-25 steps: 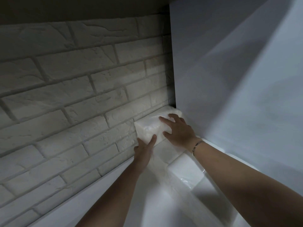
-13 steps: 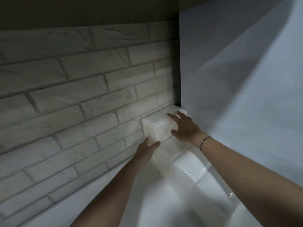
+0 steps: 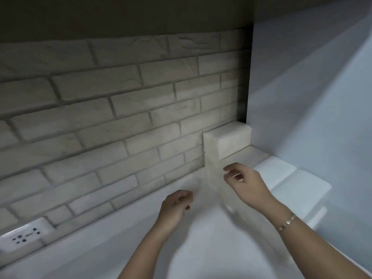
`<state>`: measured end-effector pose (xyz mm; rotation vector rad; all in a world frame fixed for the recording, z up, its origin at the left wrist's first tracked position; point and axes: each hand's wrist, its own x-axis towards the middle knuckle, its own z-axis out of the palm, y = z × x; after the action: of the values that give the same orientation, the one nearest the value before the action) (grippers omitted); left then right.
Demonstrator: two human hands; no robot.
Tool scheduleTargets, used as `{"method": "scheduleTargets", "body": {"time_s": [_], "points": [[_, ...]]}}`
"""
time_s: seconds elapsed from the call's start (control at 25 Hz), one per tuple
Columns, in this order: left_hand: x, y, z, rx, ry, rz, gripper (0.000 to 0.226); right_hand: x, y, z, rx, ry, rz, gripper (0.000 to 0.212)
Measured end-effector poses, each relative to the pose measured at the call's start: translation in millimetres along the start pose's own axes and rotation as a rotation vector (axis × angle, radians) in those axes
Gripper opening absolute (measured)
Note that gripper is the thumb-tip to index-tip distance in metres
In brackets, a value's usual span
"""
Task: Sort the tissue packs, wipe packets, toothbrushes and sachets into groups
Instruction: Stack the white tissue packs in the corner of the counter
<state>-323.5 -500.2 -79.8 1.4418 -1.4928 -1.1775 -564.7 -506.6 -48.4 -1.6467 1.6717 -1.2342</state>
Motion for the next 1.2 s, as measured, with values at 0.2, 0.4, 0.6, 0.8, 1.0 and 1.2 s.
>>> {"method": "scheduleTargets", "body": {"time_s": [0.2,0.4,0.6,0.8,1.0,1.2], "points": [[-75.1,-46.0,-41.6,-0.146,0.165,-0.025,0.011,-92.9,-33.4,61.5,0.251,-0.038,0.139,0.012],[-154.3,-88.2,-104.4,-0.235,0.249,-0.066,0.014,-191.3,-65.6,125.8,0.335,-0.17,0.298,0.013],[-241.7,-138.5,-167.3,-0.329,0.3,-0.184,0.023,-272.1,-99.4,198.0,0.29,-0.328,0.367,0.013],[-313.9,-180.5,-213.4,-0.386,0.322,-0.297,0.026,-319.1,-138.5,263.9,0.272,-0.454,0.346,0.012],[-360.4,-202.4,-259.2,-0.375,0.387,-0.274,0.013,-344.8,-176.5,323.7,0.262,-0.553,0.283,0.012],[-389.7,-223.6,-314.5,-0.415,0.571,-0.28,0.014,-381.0,-207.6,396.1,0.199,-0.742,0.208,0.016]]}}
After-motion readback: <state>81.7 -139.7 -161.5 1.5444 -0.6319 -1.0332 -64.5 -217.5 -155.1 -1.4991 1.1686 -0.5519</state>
